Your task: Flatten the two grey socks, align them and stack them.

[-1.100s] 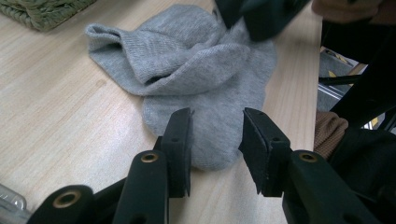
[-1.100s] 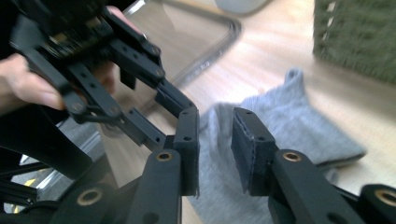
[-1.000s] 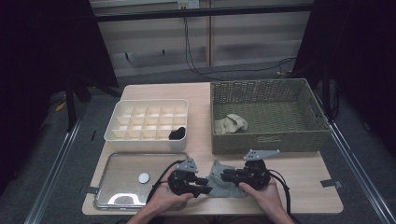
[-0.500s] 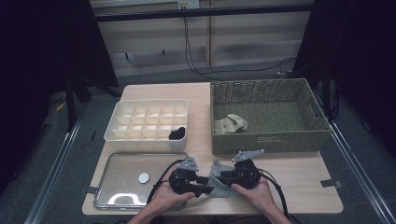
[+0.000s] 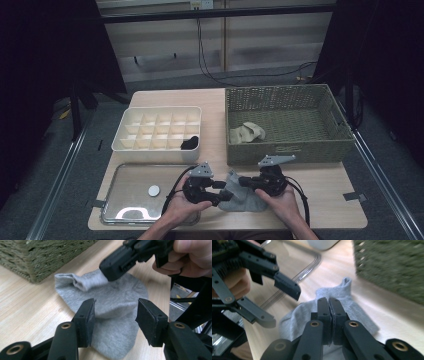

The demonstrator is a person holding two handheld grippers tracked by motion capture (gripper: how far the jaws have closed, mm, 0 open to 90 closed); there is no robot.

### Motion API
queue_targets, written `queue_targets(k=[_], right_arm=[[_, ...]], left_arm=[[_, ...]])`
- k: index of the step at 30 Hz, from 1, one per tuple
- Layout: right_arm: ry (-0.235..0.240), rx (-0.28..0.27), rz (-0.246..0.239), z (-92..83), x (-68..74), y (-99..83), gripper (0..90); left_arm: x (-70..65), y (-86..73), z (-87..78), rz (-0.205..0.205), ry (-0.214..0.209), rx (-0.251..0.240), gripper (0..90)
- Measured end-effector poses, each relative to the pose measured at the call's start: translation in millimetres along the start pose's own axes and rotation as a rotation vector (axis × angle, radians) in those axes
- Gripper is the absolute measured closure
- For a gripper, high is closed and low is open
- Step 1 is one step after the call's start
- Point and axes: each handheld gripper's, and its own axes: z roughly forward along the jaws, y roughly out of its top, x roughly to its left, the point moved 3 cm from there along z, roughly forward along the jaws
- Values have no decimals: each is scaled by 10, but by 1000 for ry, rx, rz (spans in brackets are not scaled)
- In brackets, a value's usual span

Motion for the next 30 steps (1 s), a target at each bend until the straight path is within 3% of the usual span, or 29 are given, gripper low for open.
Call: queue_targets(k=[5, 14, 18, 20, 30], right_arm=[[-3, -23, 18, -53, -57, 27, 889], [-8, -37, 25, -65, -81, 29, 889], [-7, -36, 25, -63, -76, 25, 889], [-8, -38, 33, -74, -80, 24, 889], [-23, -56, 35, -124, -131, 20, 889]], left_arm=[[-2, 50, 71, 3, -5, -1, 523], [114, 87, 115, -66, 13, -33, 476], [106, 58, 184, -54, 11, 8, 452], [74, 16, 222, -22, 22, 42, 450], [90, -102, 147, -26, 36, 67, 393]])
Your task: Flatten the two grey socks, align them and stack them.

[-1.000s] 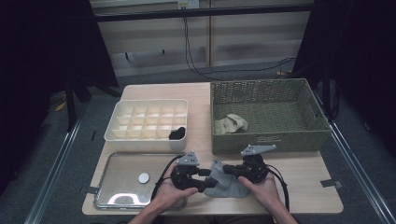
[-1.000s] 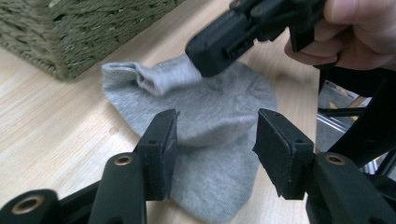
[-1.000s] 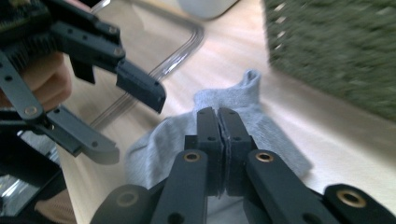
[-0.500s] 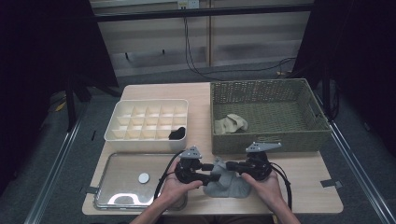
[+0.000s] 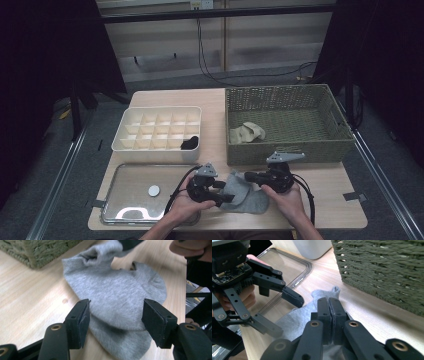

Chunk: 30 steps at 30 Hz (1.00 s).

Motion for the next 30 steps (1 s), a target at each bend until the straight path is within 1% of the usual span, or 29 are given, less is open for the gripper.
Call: queue_targets(k=[2, 3, 4, 5, 6, 7, 9, 10, 12, 13, 15, 20, 21, 22, 24, 26, 30], right_arm=[[-5, -1, 9, -7, -13, -2, 888], [-8, -4, 7, -9, -22, -2, 888], [-9, -5, 11, -17, -25, -1, 888], [-11, -5, 11, -22, -29, -2, 888], [-13, -8, 11, -26, -31, -2, 888], [-13, -11, 9, -29, -38, -3, 889], [-16, -9, 10, -35, -43, -6, 889], [-19, -10, 10, -40, -47, -5, 889], [-19, -16, 11, -48, -54, 3, 889], [-19, -22, 9, -55, -60, 9, 890], [-20, -31, 12, -78, -67, 24, 890], [-25, -69, 18, -170, -87, 82, 891], [-27, -77, 16, -191, -96, 93, 892], [-32, -83, 23, -215, -95, 103, 892], [-34, -101, 21, -258, -104, 123, 892], [-32, -115, 24, -298, -113, 138, 893], [-32, -130, 40, -376, -104, 149, 893]], left_arm=[[-4, -12, -2, 11, 6, 16, 397], [-7, -14, 4, 21, 11, 25, 416], [-9, -17, 18, 25, 20, 20, 450], [-17, -21, 28, 22, 21, 27, 472], [-23, -28, 36, 38, 20, 39, 516], [-28, -31, 49, 47, 33, 32, 570], [-32, -22, 54, 41, 30, 35, 629], [-28, -19, 54, 38, 35, 29, 681], [-12, -8, 49, 29, 23, 21, 759], [-7, 3, 37, 26, 19, 13, 777], [-5, 26, 6, 9, 5, -9, 805], [-2, 93, -92, 13, -28, -42, 838], [-5, 107, -116, 5, -32, -51, 838], [-3, 119, -143, 10, -33, -52, 837], [0, 137, -181, 15, -33, -57, 836], [15, 145, -217, 7, -35, -70, 839], [10, 169, -309, 20, -61, -71, 849]])
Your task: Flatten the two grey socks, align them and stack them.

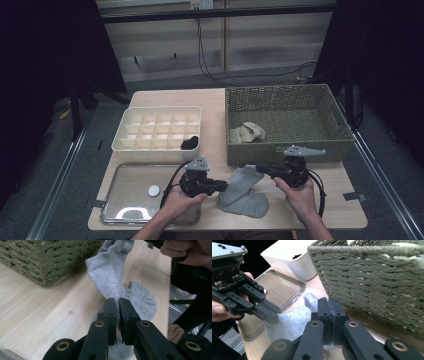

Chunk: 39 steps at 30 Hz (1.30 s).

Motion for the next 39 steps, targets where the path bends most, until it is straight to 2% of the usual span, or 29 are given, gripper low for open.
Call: queue_targets(k=[6, 11, 15, 19, 23, 29, 33, 39], right_arm=[[0, -9, 17, -130, 76, -32, 894], [3, 3, 24, -229, 192, -107, 895], [-1, 24, 28, -304, 285, -241, 895], [-15, 47, 55, -373, 327, -392, 895], [-17, 71, 80, -378, 303, -551, 895], [-53, 112, 83, -353, 213, -676, 890], [-61, 116, 87, -377, 173, -688, 853], [-66, 96, 66, -417, 174, -620, 744]], left_arm=[[-44, 16, -126, 2, -23, -7, 857], [-74, -41, -157, 22, -46, 31, 857], [-79, -68, -146, 29, -55, 72, 857], [-51, -60, -76, 28, -51, 99, 856], [11, -32, 26, 29, -30, 116, 855], [75, -36, 61, 17, 5, 95, 788], [65, -90, 24, 0, 13, 89, 698], [0, -110, -85, -7, -9, 85, 614]])
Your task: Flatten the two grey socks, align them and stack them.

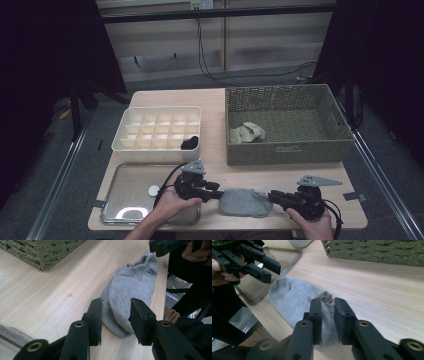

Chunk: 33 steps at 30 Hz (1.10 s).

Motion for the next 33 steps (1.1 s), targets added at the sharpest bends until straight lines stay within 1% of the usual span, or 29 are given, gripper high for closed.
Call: queue_targets(k=[1, 3, 4, 5, 6, 7, 9, 10, 11, 12, 14, 16, 17, 18, 19, 20, 21, 22, 24, 25, 26, 27, 28, 29, 30, 31, 32, 33], right_arm=[[-3, 1, -10, 4, -1, 13, 728], [16, -8, -14, 12, 5, 45, 692], [17, -3, -18, 29, 8, 58, 679], [26, 2, -29, 52, 12, 65, 681], [34, 8, -31, 78, 22, 66, 679], [40, 18, -39, 111, 26, 63, 675], [49, 45, -43, 168, 41, 59, 680], [52, 50, -52, 191, 40, 60, 737], [53, 53, -55, 204, 51, 63, 799], [54, 49, -56, 210, 54, 67, 845], [44, 35, -48, 193, 59, 80, 874], [36, 27, -44, 159, 55, 88, 881], [36, 21, -38, 138, 50, 88, 881], [34, 10, -27, 118, 49, 87, 881], [30, 4, -20, 100, 45, 83, 882], [29, 2, -19, 85, 43, 77, 882], [23, -6, -20, 74, 46, 69, 882], [23, -8, -20, 64, 50, 58, 881], [17, -4, -13, 61, 62, 26, 880], [16, 5, -14, 68, 65, 4, 879], [11, 17, -11, 84, 61, -22, 877], [3, 30, -3, 105, 53, -51, 877], [-3, 45, -8, 133, 43, -77, 876], [-12, 64, -17, 156, 32, -94, 875], [-22, 72, -24, 175, 14, -98, 874], [-26, 73, -19, 186, 5, -94, 874], [-27, 81, -25, 203, -9, -89, 875], [-35, 84, -31, 223, -17, -81, 877]], left_arm=[[-2, -6, 10, -6, -2, -2, 606], [1, -22, 44, -10, -7, 19, 606], [-2, -32, 70, -20, -11, 24, 609], [3, -41, 91, -17, 1, 46, 628], [-4, -48, 127, -37, -13, 38, 643], [2, -55, 140, -34, -20, 55, 663], [15, -66, 168, -42, -31, 59, 716], [18, -72, 175, -41, -35, 69, 754], [19, -77, 184, -45, -20, 64, 781], [19, -81, 182, -46, -20, 67, 829], [19, -78, 164, -46, -25, 57, 862], [24, -69, 137, -44, -15, 39, 867], [34, -66, 109, -40, -15, 48, 867], [33, -63, 99, -50, -19, 29, 867], [38, -59, 81, -50, -28, 23, 867], [30, -55, 64, -54, -22, 14, 868], [27, -50, 43, -47, -24, 11, 868], [13, -45, 33, -55, -30, 2, 868], [14, -48, 25, -45, -27, 19, 868], [21, -57, 38, -38, -17, 33, 868], [28, -71, 67, -46, -11, 39, 868], [47, -84, 94, -43, -3, 54, 867], [57, -93, 122, -51, 1, 57, 866], [69, -94, 144, -46, 2, 63, 866], [75, -90, 155, -41, 15, 65, 866], [84, -82, 161, -43, 21, 62, 866], [87, -74, 159, -52, 17, 58, 866], [86, -62, 150, -51, 26, 48, 867]])
